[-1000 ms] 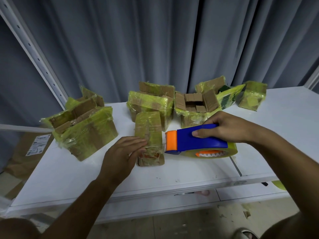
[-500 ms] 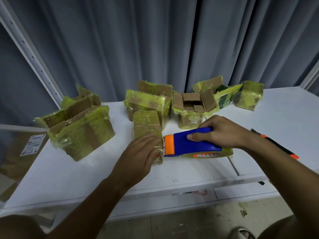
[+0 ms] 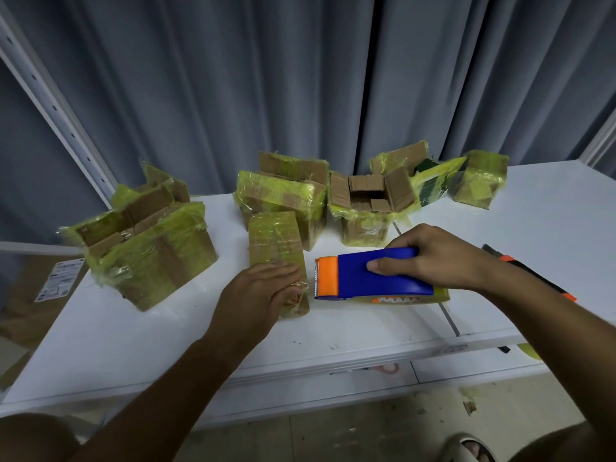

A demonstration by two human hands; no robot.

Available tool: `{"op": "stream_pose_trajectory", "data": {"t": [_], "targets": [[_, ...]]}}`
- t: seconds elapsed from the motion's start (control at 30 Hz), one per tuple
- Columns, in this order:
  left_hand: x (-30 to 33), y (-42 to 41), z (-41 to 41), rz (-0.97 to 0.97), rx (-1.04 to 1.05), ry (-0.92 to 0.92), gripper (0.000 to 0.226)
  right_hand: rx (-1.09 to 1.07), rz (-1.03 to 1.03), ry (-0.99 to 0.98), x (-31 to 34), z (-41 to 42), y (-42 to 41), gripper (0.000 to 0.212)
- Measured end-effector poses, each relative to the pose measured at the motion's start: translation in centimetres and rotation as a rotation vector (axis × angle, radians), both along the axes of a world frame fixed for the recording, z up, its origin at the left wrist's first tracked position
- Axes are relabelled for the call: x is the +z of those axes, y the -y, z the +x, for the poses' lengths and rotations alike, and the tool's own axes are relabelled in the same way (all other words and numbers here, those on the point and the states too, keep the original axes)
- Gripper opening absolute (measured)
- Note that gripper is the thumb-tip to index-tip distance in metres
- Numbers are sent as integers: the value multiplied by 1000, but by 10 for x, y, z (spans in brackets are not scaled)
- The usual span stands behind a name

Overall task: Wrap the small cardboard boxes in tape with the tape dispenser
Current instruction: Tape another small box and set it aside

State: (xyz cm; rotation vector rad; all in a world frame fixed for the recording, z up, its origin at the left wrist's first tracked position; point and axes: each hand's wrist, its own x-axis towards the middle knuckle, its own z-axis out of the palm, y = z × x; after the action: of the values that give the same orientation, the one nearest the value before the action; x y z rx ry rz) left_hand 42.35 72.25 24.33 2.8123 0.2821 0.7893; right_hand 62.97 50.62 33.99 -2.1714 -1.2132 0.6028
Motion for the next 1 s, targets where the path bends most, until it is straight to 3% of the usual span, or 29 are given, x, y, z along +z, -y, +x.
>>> {"op": "stream_pose_trajectory", "data": {"t": [0.17, 0.3, 0.47, 0.67, 0.8, 0.87, 0.93, 1.0], "targets": [[-1, 3, 5, 19, 11, 22, 30, -19, -49, 45, 0, 1, 7, 43], [-3, 1, 6, 56, -25, 22, 31, -87, -124, 132, -4, -10, -5, 47], [-18, 18, 17, 278, -171, 99, 23, -154, -318, 380, -19, -49, -27, 49], [-23, 6, 20, 243, -245, 105, 21, -216, -347, 266, -8, -46, -34, 48], [-21, 1, 16, 50, -111, 134, 33, -165, -266, 571, -7, -72, -37, 51], [-19, -2, 11, -24, -54, 128, 29, -181, -265, 458, -5, -67, -41, 50], [-19, -4, 7, -43, -52, 116, 29, -227, -312, 188, 0, -50, -46, 47], [-17, -4, 5, -48, -62, 110, 33, -233, -327, 97, 3, -41, -50, 47]]}}
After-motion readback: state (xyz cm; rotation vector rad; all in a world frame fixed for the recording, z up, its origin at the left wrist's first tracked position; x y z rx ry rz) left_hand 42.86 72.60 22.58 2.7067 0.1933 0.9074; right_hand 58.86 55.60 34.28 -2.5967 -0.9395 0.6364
